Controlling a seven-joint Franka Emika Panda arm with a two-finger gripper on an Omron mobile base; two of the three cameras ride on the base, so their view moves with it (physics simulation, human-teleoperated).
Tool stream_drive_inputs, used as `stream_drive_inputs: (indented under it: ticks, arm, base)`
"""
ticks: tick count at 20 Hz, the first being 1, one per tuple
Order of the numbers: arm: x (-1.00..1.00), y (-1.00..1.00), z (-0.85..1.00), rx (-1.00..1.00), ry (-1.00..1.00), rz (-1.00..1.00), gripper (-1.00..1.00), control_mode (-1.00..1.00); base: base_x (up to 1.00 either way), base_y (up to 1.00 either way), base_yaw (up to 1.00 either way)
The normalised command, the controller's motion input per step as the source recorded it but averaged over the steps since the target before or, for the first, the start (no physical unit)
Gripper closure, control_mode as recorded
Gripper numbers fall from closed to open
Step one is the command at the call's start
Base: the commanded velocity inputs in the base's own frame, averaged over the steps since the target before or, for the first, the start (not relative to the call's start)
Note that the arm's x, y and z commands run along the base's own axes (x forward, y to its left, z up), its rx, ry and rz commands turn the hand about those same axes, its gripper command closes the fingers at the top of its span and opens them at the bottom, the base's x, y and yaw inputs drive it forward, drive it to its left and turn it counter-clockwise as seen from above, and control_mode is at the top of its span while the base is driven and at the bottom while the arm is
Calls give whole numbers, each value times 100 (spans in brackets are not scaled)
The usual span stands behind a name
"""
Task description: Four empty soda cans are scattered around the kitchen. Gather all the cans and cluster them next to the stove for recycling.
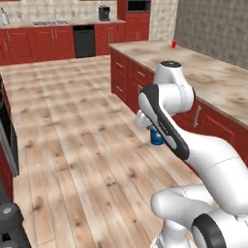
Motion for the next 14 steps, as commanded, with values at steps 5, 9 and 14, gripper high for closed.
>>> stream_drive_inputs:
  ticks: [5,9,14]
  arm:
    - [0,0,0,0,0,0,100,100]
    - [0,0,0,0,0,0,100,100]
    - [0,0,0,0,0,0,100,100]
  base:
    - [100,40,-10]
    - [100,4,6]
    - [100,0,14]
